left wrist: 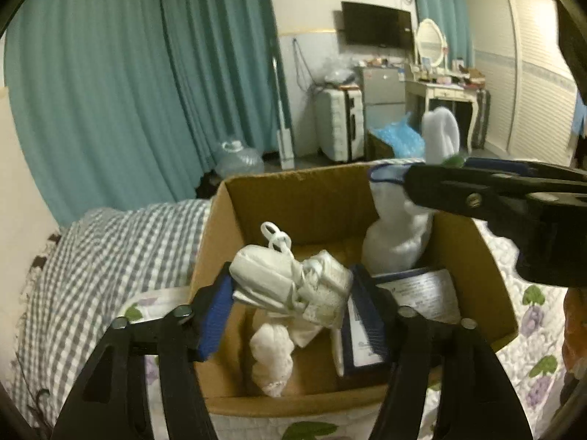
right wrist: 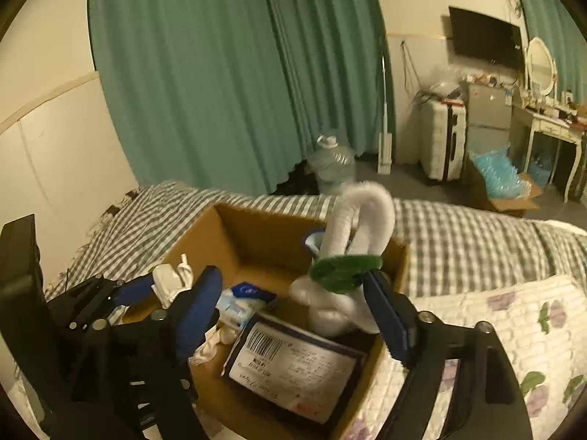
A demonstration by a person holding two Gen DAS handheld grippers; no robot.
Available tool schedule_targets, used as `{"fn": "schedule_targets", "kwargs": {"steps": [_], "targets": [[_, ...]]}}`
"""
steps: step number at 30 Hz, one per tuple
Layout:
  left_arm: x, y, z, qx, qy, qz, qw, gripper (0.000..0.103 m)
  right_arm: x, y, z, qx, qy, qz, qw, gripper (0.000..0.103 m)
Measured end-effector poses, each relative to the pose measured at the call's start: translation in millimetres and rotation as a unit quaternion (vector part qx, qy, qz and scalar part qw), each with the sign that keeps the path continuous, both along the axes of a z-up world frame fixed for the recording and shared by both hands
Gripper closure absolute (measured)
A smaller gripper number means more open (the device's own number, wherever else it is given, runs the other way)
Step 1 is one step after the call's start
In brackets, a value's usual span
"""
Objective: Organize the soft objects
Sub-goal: 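Lower both held items into the box and open both grippers, then grasp the white plastic bottle with the right gripper while the left grasps the white cloth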
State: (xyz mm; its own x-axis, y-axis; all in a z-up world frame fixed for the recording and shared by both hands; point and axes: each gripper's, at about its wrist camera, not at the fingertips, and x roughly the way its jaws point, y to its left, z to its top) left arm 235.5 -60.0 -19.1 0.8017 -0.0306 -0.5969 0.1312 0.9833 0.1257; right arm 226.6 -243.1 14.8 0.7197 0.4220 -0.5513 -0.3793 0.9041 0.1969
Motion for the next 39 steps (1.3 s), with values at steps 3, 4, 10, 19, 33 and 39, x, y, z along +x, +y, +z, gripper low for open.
{"fn": "schedule_targets", "kwargs": {"steps": [3, 4, 10, 19, 33, 39], "targets": [[1.1, 1.5, 10.0, 0.0, -0.002, 0.017, 0.9998, 0.033, -3.7, -7.7, 10.7, 0.004, -0.003, -0.017, 1.0, 0.019], [-0.6, 2.8, 15.2, -0.001, -0.005, 0.02, 0.9998, 0.033, -6.6, -9.8, 16.0, 0.005, -0.006, -0.019, 1.0, 0.016], [-24.1, 10.8, 57.0, -0.011, -0.023, 0.026, 0.9993, 0.033, -42.4, -17.7, 67.1, -0.008, -0.035, -0.027, 0.999, 0.013], [-115.7, 24.6, 147.6, -0.028, -0.104, 0.028, 0.9937, 0.017, -140.5, -33.0, 164.9, -0.057, -0.105, -0.031, 0.992, 0.001], [-209.6, 44.0, 137.8, -0.072, -0.115, 0.094, 0.9863, 0.016, -213.3, -43.7, 96.2, -0.113, -0.055, 0.004, 0.992, 0.001], [-186.4, 28.0, 57.2, -0.048, -0.033, 0.106, 0.9927, 0.016, -183.9, -40.5, -16.8, -0.134, 0.036, 0.031, 0.99, 0.001]]}}
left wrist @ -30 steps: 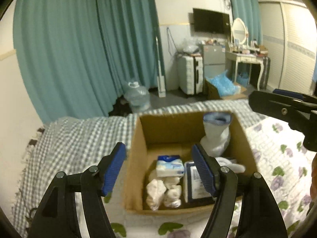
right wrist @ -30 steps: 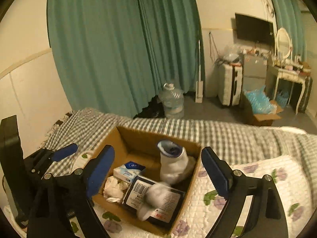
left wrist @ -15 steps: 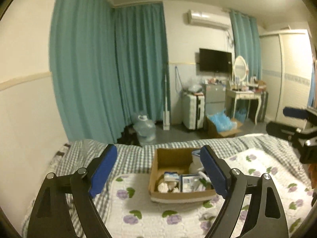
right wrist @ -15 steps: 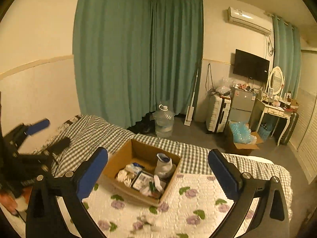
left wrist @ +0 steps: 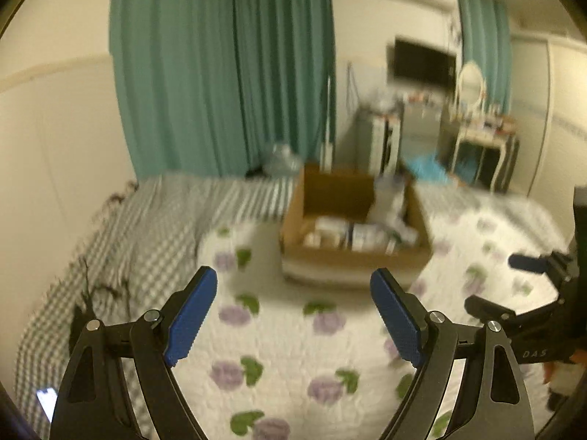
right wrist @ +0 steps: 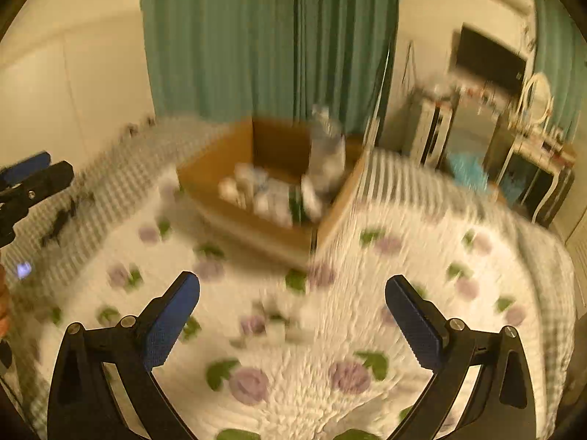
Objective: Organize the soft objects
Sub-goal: 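Grasp the white plastic bottle with the right gripper while the left grasps the white cloth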
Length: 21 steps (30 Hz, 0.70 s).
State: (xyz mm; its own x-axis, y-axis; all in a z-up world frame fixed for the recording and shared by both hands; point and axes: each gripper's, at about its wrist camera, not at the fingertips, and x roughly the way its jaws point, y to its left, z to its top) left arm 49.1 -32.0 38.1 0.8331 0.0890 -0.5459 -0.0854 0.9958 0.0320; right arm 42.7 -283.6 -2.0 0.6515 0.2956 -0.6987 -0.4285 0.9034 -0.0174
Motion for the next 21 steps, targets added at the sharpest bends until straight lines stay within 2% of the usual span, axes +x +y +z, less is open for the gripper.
{"fn": "schedule_targets", "kwargs": {"steps": [4, 8, 12, 15, 17, 18, 19, 21], "targets": [[14.9, -13.9, -58.1, 0.0, 0.054, 0.003, 0.9985, 0.016, 16.1, 6.7, -52.3, -0.045, 0.043, 0.02, 0.998, 0.001], [29.9, -27.7, -105.7, -0.001, 0.099, -0.002, 0.9951, 0.016, 32.9, 11.7, -89.0, -0.021, 0.114, 0.035, 0.993, 0.002], [37.4, -37.1, -128.2, 0.006, 0.123, -0.006, 0.9923, 0.016, 46.5, 17.2, -117.5, -0.03, 0.145, 0.025, 0.989, 0.006], [40.7, -40.2, -137.5, 0.007, 0.13, -0.012, 0.9914, 0.016, 60.6, 16.2, -134.9, -0.008, 0.175, 0.02, 0.984, 0.007], [41.7, -41.4, -142.1, 0.015, 0.134, -0.011, 0.9908, 0.016, 64.1, 21.0, -141.6, -0.012, 0.183, 0.024, 0.983, 0.008], [42.9, -40.2, -143.8, 0.016, 0.136, -0.011, 0.9905, 0.016, 63.6, 25.4, -143.9, -0.021, 0.18, 0.03, 0.983, 0.01], [43.9, -39.0, -145.1, 0.016, 0.138, -0.01, 0.9902, 0.016, 63.2, 29.0, -144.9, -0.026, 0.177, 0.033, 0.983, 0.018], [43.2, -36.9, -147.2, 0.014, 0.142, -0.008, 0.9898, 0.016, 59.7, 34.9, -148.0, -0.045, 0.17, 0.041, 0.984, 0.023]]}}
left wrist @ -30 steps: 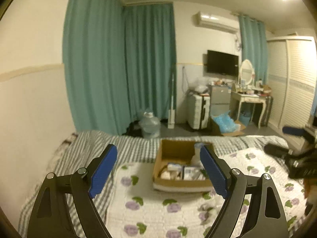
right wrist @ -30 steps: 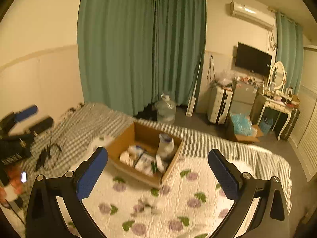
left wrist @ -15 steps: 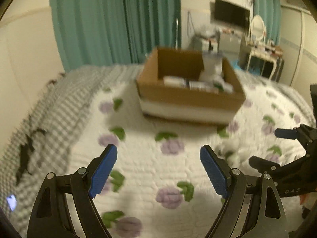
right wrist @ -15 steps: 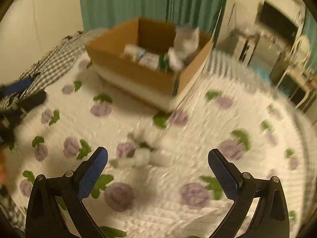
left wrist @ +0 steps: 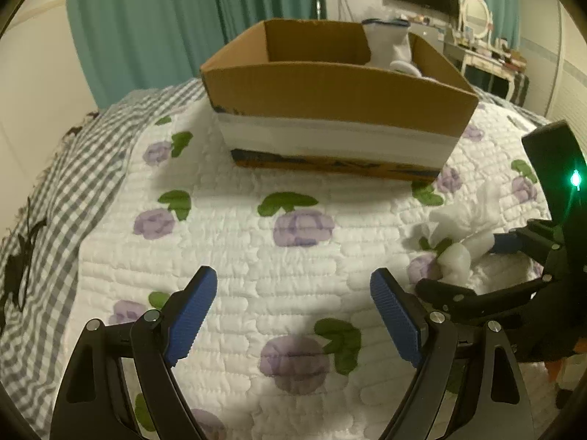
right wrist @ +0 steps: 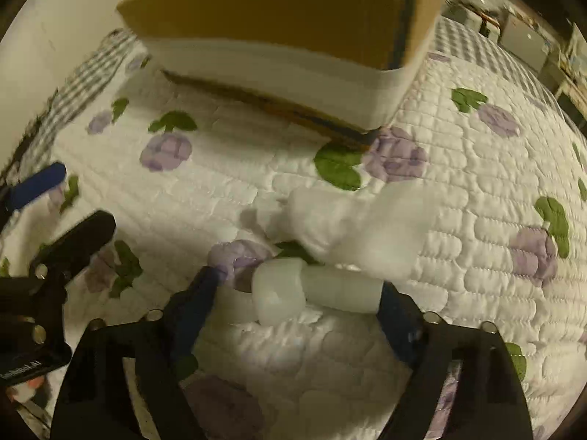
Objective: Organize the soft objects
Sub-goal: 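Grasp the white plastic bottle with the right gripper while the left grasps the white cloth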
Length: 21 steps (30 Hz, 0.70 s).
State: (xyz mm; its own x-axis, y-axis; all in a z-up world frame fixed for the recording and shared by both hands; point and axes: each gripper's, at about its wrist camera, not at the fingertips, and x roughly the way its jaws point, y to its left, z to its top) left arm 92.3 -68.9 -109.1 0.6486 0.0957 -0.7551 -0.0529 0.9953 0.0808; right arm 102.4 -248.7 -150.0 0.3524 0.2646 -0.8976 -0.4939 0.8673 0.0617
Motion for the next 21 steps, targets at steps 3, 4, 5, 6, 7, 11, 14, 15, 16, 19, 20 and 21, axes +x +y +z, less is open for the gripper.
{"fn": "schedule_targets", "kwargs": {"steps": [3, 4, 5, 6, 7, 11, 14, 15, 16, 19, 20, 21], "targets": [[-0.8, 3.0, 0.1, -0.006, 0.004, 0.005, 1.0, 0.016, -4.3, 3.2, 0.8, 0.0, -0.006, 0.009, 1.0, 0.044], [-1.8, 3.6, 1.2, -0.008, 0.004, 0.005, 0.9999, 0.016, -5.6, 4.7, 1.9, 0.008, -0.003, 0.017, 1.0, 0.06], [-4.0, 3.8, 2.9, -0.008, 0.003, 0.005, 1.0, 0.016, -8.0, 7.1, 3.3, 0.014, 0.0, 0.027, 1.0, 0.065], [-4.6, 3.7, 3.9, -0.007, 0.002, 0.004, 1.0, 0.016, -11.4, 9.8, 5.0, 0.006, -0.009, 0.032, 0.999, 0.066], [-6.2, 3.4, 5.1, -0.004, 0.002, 0.004, 1.0, 0.016, -12.6, 10.3, 5.6, 0.003, -0.013, 0.036, 0.999, 0.068], [-11.2, 4.3, 10.3, 0.002, 0.003, 0.004, 1.0, 0.016, -11.2, 1.8, 10.2, 0.023, -0.003, 0.02, 1.0, 0.072], [-14.7, 5.6, 16.6, 0.004, 0.001, 0.004, 1.0, 0.016, -14.4, -13.9, 20.9, 0.043, 0.005, 0.002, 0.999, 0.072], [-14.8, 5.3, 18.2, 0.004, 0.0, 0.004, 1.0, 0.016, -17.5, -20.4, 26.0, 0.046, 0.009, -0.001, 0.999, 0.072], [-14.8, 4.3, 20.2, 0.004, 0.0, 0.003, 1.0, 0.016, -20.0, -25.7, 30.6, 0.048, 0.009, -0.002, 0.999, 0.073], [-14.0, -1.6, 26.6, 0.0, -0.003, -0.003, 1.0, 0.016, -30.2, -46.7, 55.0, 0.067, -0.002, -0.011, 0.998, 0.073], [-12.9, -5.0, 28.2, -0.003, -0.004, -0.006, 1.0, 0.016, -31.7, -59.0, 68.9, 0.084, -0.012, -0.018, 0.996, 0.073], [-12.4, -8.9, 29.4, -0.006, -0.004, -0.008, 0.9999, 0.016, -32.5, -66.0, 75.9, 0.091, -0.019, -0.023, 0.995, 0.073]]}}
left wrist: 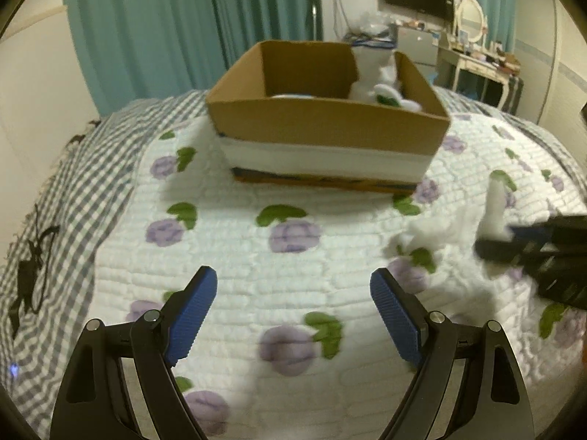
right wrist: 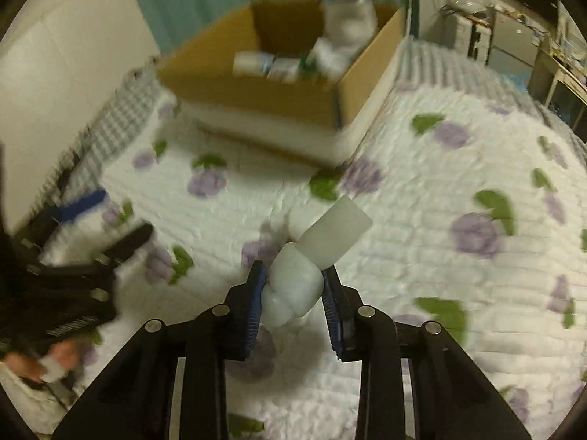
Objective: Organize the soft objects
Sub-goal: 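Grasp the white plastic bottle with the right gripper while the left grasps the white cloth, then carry the bottle and cloth into the box and release both grippers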
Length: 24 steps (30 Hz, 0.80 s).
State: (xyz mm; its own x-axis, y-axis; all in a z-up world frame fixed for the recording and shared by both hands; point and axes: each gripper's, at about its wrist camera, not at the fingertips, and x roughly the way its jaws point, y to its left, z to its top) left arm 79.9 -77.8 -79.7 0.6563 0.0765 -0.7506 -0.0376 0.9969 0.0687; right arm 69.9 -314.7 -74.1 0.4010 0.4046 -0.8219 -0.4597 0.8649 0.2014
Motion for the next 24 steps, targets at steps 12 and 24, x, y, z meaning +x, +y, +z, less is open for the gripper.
{"fn": "schedule_targets", "kwargs": {"steps": [12, 24], "targets": [[32.3, -88.3, -26.5, -0.054, 0.045, -0.048, 0.9963, 0.016, 37.5, -42.8, 22.4, -0.014, -0.057, -0.051, 0.997, 0.073], [83.2, -100.3, -57.0, -0.116, 0.066, -0.022, 0.9909, 0.046, 62.5, -59.2, -4.5, 0.001, -0.031, -0.053, 0.998, 0.073]]}}
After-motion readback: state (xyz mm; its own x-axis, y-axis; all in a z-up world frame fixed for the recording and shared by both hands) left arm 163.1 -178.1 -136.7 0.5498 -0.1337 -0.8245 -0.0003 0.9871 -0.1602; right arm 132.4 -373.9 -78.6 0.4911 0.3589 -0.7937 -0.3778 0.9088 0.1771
